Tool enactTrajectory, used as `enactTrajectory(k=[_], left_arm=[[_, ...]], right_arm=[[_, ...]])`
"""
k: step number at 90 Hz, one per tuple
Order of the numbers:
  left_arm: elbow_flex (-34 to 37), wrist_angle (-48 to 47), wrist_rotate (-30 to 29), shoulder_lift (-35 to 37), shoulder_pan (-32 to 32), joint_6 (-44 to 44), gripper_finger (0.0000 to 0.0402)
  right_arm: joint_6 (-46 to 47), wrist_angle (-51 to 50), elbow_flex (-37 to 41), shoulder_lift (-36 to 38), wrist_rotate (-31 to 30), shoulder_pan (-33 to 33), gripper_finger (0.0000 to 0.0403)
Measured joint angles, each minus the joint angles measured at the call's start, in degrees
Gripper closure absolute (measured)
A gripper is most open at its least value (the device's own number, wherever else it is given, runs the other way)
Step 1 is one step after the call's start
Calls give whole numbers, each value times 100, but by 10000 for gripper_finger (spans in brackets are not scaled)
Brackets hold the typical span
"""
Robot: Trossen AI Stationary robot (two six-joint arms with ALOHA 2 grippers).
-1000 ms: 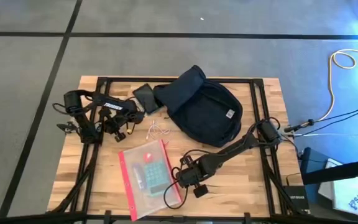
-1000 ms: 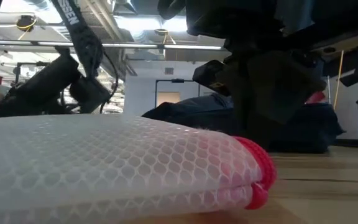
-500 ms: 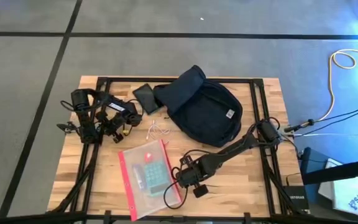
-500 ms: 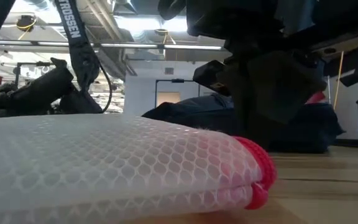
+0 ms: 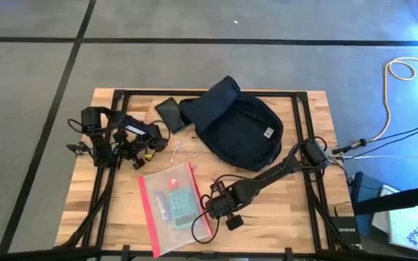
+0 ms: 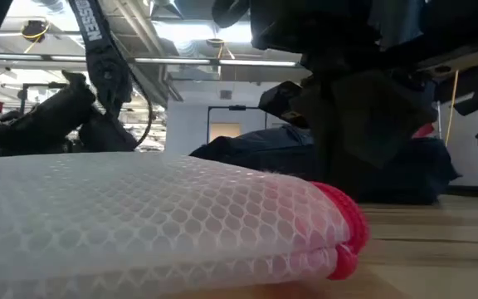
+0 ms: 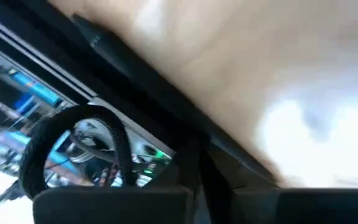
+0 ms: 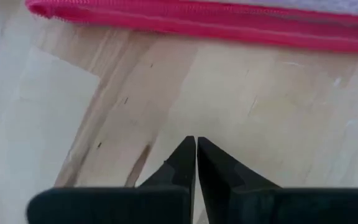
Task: Unpack backpack
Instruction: Put the black pen into the transparent zip bag
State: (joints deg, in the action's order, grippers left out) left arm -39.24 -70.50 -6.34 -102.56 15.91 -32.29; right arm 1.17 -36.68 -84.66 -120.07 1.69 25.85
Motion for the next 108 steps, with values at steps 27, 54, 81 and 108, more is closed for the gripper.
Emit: enactTrajectory(k=[27,54,81,108], left_arm=[[-521,591,357,1280,-423,-268,401],[-534,851,-346,2164,-1064,-841,401],[-249,1322,-483,2172,-1394,-1270,368],[303,1572,-675,2172,-1351,-1372,247]], right_arm=[[0,42,0,0,-109,0,402],[0,53,0,0,-109,0,402],[2,62,0,0,-120,0,402],[52,82,0,0,-217,2,402]])
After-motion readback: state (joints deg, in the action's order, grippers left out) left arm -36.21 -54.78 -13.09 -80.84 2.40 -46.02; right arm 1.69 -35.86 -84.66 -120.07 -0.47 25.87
